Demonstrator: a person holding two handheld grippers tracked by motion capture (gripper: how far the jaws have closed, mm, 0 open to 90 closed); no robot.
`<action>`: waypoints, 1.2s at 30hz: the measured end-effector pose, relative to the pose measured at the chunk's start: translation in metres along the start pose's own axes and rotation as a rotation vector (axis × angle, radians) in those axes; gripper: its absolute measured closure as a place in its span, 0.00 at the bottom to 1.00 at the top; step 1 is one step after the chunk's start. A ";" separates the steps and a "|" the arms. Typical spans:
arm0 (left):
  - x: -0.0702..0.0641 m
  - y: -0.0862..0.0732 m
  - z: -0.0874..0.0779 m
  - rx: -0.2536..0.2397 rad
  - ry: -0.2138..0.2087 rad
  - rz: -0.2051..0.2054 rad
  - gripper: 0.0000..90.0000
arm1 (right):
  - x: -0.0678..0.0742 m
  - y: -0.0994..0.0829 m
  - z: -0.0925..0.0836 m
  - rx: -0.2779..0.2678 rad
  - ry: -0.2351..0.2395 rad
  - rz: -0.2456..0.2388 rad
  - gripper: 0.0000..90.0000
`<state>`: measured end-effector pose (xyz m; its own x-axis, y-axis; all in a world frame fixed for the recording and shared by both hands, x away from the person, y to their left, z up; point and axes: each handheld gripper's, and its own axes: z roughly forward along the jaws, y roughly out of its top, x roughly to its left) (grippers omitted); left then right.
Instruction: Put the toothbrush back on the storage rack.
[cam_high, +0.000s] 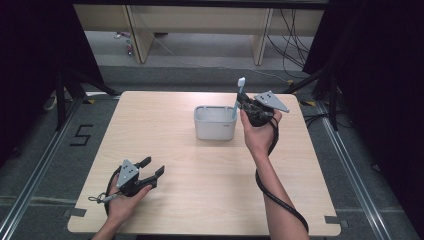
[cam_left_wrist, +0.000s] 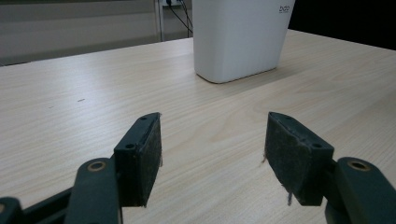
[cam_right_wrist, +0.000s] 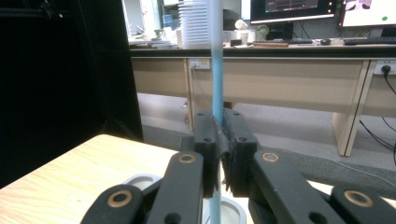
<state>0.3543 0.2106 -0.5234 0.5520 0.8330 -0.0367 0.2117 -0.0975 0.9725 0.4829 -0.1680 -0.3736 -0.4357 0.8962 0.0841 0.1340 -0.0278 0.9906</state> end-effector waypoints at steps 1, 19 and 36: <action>0.000 0.000 0.000 0.000 0.000 0.000 0.40 | -0.001 -0.001 0.000 0.004 -0.002 -0.007 0.95; -0.001 0.001 -0.001 0.014 0.004 0.003 0.40 | -0.003 -0.017 0.012 0.047 -0.005 0.014 0.95; -0.001 0.001 -0.001 0.016 0.004 0.001 0.40 | -0.005 -0.039 0.022 0.121 0.001 0.045 0.95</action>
<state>0.3534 0.2103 -0.5226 0.5488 0.8353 -0.0347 0.2244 -0.1072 0.9686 0.4994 -0.1615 -0.4154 -0.4274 0.8949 0.1281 0.2601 -0.0139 0.9655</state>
